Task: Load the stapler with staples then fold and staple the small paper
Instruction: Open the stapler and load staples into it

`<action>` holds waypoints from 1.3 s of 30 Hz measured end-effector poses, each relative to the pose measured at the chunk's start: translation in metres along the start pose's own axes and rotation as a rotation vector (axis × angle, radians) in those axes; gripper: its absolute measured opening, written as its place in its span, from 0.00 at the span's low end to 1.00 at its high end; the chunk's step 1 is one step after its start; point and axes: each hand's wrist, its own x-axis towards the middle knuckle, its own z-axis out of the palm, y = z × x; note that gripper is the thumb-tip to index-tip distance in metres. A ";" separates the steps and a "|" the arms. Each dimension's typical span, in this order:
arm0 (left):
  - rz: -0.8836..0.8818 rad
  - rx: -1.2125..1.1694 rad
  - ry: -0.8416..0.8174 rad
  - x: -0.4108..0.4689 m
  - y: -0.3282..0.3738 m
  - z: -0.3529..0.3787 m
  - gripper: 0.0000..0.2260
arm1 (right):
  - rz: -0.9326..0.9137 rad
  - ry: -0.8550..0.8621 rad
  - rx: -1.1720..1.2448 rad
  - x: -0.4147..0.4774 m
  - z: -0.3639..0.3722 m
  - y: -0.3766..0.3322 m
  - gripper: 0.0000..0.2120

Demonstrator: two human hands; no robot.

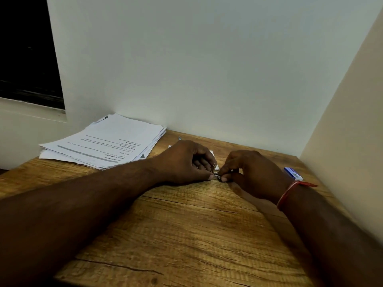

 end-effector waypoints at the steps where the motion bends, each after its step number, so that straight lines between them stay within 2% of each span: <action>1: -0.002 0.002 0.000 0.000 0.000 0.000 0.12 | 0.004 -0.004 0.000 0.000 0.000 0.000 0.07; 16: -0.002 0.014 0.003 0.000 0.001 0.000 0.12 | 0.023 -0.005 0.047 0.000 0.001 0.002 0.05; 29: -0.002 -0.005 0.006 0.000 -0.001 0.001 0.12 | 0.044 -0.022 0.067 -0.003 0.001 0.006 0.09; 35: -0.010 -0.008 0.001 0.000 -0.001 0.000 0.12 | 0.109 0.114 0.167 -0.007 -0.005 0.010 0.09; 39: -0.008 -0.003 0.000 0.000 0.000 0.000 0.12 | 0.054 0.013 0.193 -0.010 -0.008 0.006 0.08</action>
